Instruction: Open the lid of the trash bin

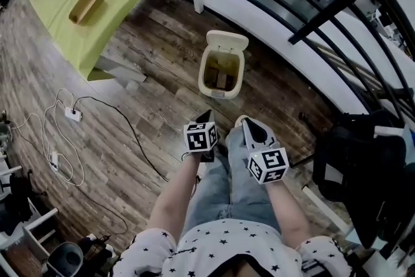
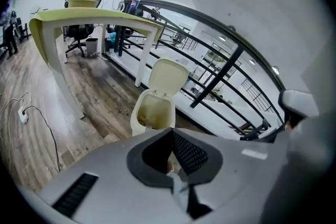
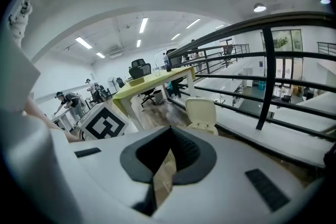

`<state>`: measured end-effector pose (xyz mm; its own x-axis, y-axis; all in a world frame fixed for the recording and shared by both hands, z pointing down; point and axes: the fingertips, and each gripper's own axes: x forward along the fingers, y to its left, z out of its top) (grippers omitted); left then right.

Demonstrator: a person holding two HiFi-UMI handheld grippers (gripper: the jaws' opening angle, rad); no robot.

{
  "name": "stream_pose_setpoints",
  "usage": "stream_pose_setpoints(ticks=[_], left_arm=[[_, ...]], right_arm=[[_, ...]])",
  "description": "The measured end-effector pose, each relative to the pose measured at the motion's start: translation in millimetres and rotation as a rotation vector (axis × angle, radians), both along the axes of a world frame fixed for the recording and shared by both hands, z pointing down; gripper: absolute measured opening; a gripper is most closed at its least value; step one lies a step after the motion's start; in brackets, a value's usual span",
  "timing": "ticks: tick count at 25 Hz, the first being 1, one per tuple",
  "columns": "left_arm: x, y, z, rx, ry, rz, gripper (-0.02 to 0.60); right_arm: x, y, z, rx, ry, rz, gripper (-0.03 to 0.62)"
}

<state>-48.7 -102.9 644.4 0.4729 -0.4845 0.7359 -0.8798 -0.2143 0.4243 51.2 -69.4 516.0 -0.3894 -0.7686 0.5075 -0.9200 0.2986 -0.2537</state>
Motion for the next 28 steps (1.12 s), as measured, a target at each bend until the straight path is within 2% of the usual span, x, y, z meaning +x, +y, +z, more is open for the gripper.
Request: stream_pose_setpoints(ticks=[8, 17, 28], left_arm=[[-11.2, 28.9, -56.4, 0.044, 0.005, 0.014, 0.011], [-27.2, 40.7, -110.8, 0.074, 0.04, -0.004, 0.011], [-43.2, 56.1, -175.0, 0.153, 0.075, -0.01, 0.011]], right_arm=[[-17.7, 24.8, -45.1, 0.046, 0.038, -0.04, -0.006], [-34.0, 34.9, -79.4, 0.067, 0.037, -0.07, -0.006], [-49.6, 41.1, -113.5, 0.102, 0.013, -0.114, -0.006]])
